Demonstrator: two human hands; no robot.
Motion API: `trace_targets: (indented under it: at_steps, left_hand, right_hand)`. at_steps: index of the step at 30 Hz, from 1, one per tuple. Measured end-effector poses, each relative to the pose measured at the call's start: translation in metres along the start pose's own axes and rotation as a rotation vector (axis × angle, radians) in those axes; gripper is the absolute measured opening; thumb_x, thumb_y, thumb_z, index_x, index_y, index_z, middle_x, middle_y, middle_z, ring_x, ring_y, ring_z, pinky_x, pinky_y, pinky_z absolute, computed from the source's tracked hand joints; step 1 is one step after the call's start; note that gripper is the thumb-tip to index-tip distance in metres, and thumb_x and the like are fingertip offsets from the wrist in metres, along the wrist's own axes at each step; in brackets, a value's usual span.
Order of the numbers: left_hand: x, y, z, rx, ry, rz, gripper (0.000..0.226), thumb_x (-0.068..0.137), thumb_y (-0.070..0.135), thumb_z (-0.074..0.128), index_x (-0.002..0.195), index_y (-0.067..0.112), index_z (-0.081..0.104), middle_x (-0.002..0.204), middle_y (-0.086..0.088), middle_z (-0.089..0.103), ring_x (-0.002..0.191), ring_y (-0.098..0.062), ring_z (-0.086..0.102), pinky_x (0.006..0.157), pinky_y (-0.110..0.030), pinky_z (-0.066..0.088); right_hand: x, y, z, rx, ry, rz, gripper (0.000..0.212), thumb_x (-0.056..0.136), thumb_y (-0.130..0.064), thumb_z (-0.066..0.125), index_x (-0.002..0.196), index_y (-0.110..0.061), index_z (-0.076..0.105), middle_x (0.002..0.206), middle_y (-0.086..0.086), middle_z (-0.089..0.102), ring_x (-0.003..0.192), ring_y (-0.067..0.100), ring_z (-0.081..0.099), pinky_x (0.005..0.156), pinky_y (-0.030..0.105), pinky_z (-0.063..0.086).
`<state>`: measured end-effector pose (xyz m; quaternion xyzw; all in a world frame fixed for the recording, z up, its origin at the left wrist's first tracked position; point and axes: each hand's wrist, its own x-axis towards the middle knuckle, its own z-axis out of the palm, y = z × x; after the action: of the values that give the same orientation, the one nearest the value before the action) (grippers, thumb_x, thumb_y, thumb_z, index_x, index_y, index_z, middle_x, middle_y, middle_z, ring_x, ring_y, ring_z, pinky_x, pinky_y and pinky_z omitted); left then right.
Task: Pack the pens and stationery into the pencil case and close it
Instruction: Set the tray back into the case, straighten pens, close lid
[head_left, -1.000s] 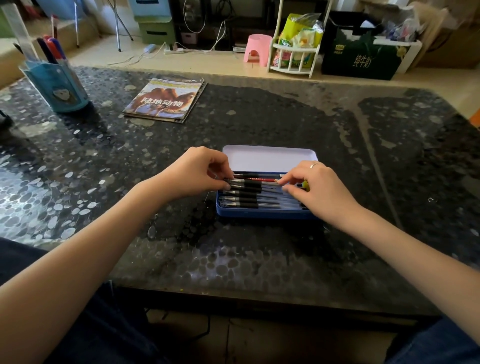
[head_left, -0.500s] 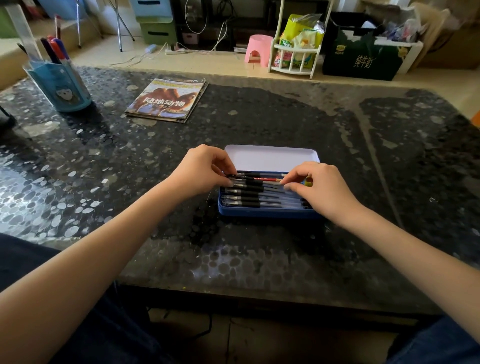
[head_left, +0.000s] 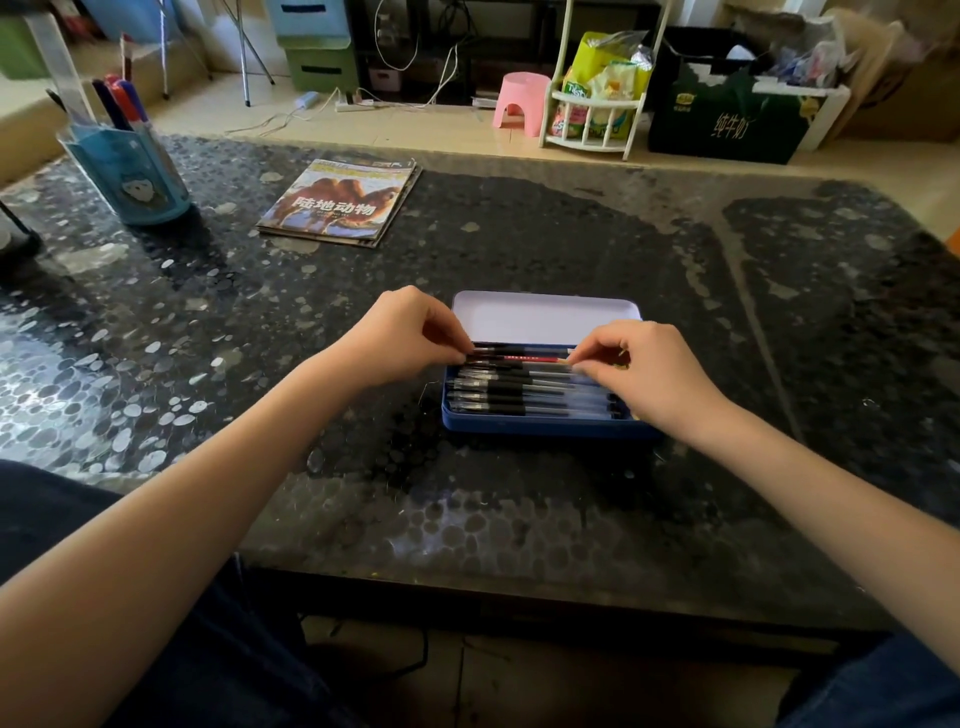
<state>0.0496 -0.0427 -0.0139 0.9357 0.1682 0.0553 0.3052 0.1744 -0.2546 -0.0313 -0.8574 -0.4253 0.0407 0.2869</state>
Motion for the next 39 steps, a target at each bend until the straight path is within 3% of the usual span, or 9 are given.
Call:
trace_targets:
  at_steps: [4,7,11,17,23,26,29,34,39]
  left_hand:
    - [0.004,-0.004,-0.003,0.07,0.123,-0.012,0.018,0.084,0.014,0.067,0.1,0.015,0.073,0.095,0.0,0.071,0.076,-0.002,0.057,0.077,-0.012,0.041]
    - [0.002,-0.004,0.003,0.166,0.056,0.019,0.02,0.087,0.01,0.061,0.103,0.013,0.073,0.103,-0.003,0.071,0.083,-0.008,0.059,0.084,-0.019,0.044]
    - [-0.001,-0.006,0.007,0.159,0.051,0.059,0.024,0.087,0.009,0.061,0.107,0.015,0.072,0.108,-0.002,0.07,0.093,-0.014,0.064,0.092,-0.03,0.051]
    - [-0.001,-0.009,0.011,0.186,-0.03,0.089,0.033,0.089,0.004,0.054,0.115,0.019,0.067,0.12,0.0,0.066,0.106,-0.015,0.062,0.097,-0.032,0.048]
    - [-0.002,-0.009,0.008,0.077,0.042,0.043,0.024,0.089,0.011,0.059,0.109,0.017,0.071,0.11,0.001,0.07,0.087,-0.007,0.061,0.087,-0.021,0.048]
    - [-0.001,-0.011,0.008,0.046,0.036,0.046,0.019,0.087,0.016,0.063,0.103,0.02,0.073,0.103,0.004,0.071,0.086,-0.005,0.063,0.085,-0.021,0.049]
    - [0.0,-0.013,0.008,0.063,0.006,0.066,0.019,0.085,0.018,0.065,0.102,0.02,0.074,0.102,0.004,0.071,0.089,-0.008,0.064,0.086,-0.023,0.051]
    - [0.0,-0.014,0.007,0.063,0.027,0.12,0.018,0.081,0.014,0.071,0.097,0.019,0.075,0.095,0.002,0.071,0.086,-0.011,0.064,0.083,-0.027,0.053]
    - [-0.002,-0.011,0.003,0.059,0.057,0.144,0.007,0.074,0.008,0.075,0.078,0.014,0.074,0.083,-0.002,0.07,0.076,-0.011,0.062,0.075,-0.028,0.054]
  right_hand:
    - [0.012,0.004,-0.008,-0.11,0.05,-0.018,0.019,0.089,-0.018,0.062,0.106,-0.018,0.072,0.104,-0.006,0.067,0.094,0.006,0.055,0.088,0.024,0.043]
    - [0.014,0.004,-0.008,-0.193,-0.027,-0.042,0.022,0.088,-0.02,0.064,0.108,-0.017,0.072,0.11,-0.002,0.07,0.104,0.012,0.057,0.093,0.029,0.042]
    - [0.01,0.003,-0.001,-0.302,-0.011,-0.095,0.021,0.088,-0.018,0.063,0.106,-0.016,0.072,0.106,0.001,0.07,0.1,0.016,0.059,0.091,0.034,0.049]
    - [0.008,0.002,0.003,-0.301,0.031,-0.118,0.01,0.087,-0.016,0.063,0.093,-0.014,0.071,0.096,0.002,0.067,0.094,0.014,0.055,0.082,0.032,0.049]
    - [0.013,0.001,0.008,-0.161,0.042,-0.09,0.005,0.085,-0.015,0.067,0.088,-0.015,0.071,0.091,0.0,0.068,0.085,0.009,0.055,0.082,0.031,0.05]
    - [0.013,0.001,0.008,-0.142,0.056,-0.074,0.003,0.084,-0.016,0.068,0.087,-0.017,0.069,0.09,-0.002,0.067,0.082,0.009,0.056,0.078,0.027,0.048]
    - [0.012,0.0,0.003,-0.13,0.052,-0.079,0.001,0.083,-0.017,0.069,0.084,-0.018,0.069,0.085,-0.005,0.064,0.079,0.008,0.056,0.076,0.026,0.048]
    - [0.008,-0.004,-0.001,-0.097,-0.102,-0.018,0.002,0.083,-0.021,0.069,0.084,-0.022,0.071,0.078,-0.015,0.06,0.077,0.001,0.057,0.075,0.024,0.046]
    - [0.007,-0.005,0.0,-0.157,-0.108,0.0,0.006,0.083,-0.021,0.069,0.089,-0.021,0.072,0.085,-0.008,0.065,0.08,0.007,0.059,0.076,0.026,0.048]
